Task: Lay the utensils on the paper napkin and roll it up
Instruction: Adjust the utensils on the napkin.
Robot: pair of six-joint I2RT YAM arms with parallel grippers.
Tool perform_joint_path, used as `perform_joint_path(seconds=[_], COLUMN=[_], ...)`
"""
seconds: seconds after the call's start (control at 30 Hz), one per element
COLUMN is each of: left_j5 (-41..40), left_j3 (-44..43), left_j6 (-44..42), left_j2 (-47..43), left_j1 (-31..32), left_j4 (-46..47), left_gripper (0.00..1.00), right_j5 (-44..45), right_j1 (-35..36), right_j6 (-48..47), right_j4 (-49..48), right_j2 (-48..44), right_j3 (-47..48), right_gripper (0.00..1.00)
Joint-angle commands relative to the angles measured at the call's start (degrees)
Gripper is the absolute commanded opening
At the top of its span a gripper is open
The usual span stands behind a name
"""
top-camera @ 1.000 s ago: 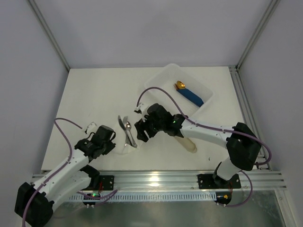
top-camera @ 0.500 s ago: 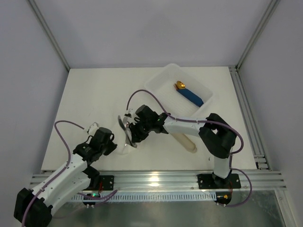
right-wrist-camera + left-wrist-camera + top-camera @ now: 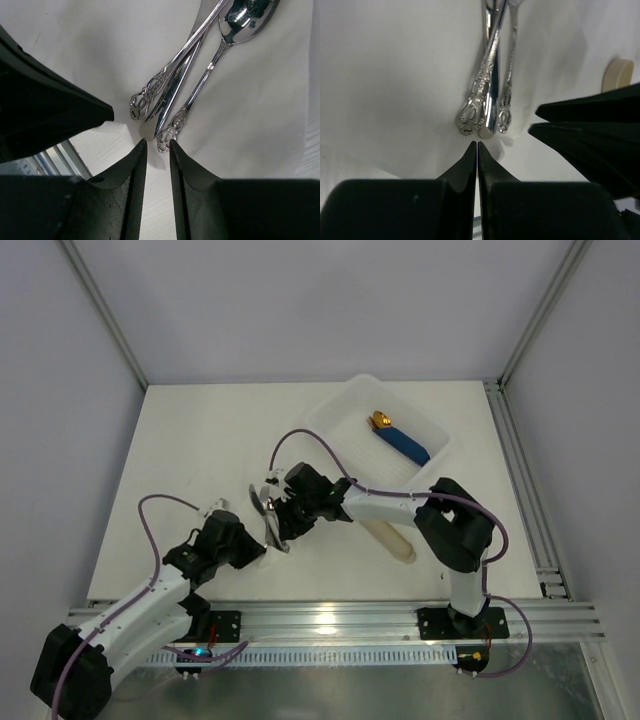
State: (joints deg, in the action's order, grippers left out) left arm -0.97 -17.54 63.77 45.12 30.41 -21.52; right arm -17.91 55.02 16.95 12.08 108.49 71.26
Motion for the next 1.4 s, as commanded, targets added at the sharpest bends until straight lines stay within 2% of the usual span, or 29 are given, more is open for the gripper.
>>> perform_joint_path(seconds=[0.0,0.1,0.3,0.6,0.73,1.1,1.37], left_j5=[6.9,10.6,12.6,10.2,10.3,12.0,11.3], left_j3=[0.8,0.7,1.5,3.3,4.0,5.7,5.6], left_j6=[-3.0,-4.2,-5.8,-5.6,-5.3,-4.2,-3.7], left_j2=[-0.4,2.7,7.7,3.4,2.8,6.6,5.1], left_j1=[0.2,0.2,0.3,0.4,0.4,0.6,0.8], left_j4=[5.9,7.0,7.9,1.3,1.3,6.1,5.1], left_gripper=[0.02,0.02,0.01,0.01,0.01,0.00,0.00], right_j5=[0.0,-0.8,0.0,0.2,0.4,1.2,-0.8], right_j1=[0.0,0.0,0.0,0.0,0.0,0.0,0.3], right_j6=[1.7,2.7,2.9,4.1,4.8,4.2,4.5], right_j4=[0.5,0.1,0.7,2.8,4.0,3.4,3.7], right_j2=[2.1,2.3,1.8,4.1,5.2,6.6,8.1], right_j3=[3.5,3.8,4.2,6.6,7.0,6.8,8.6], right_gripper=[0.29,0.29,0.29,0.29,0.30,0.47,0.49])
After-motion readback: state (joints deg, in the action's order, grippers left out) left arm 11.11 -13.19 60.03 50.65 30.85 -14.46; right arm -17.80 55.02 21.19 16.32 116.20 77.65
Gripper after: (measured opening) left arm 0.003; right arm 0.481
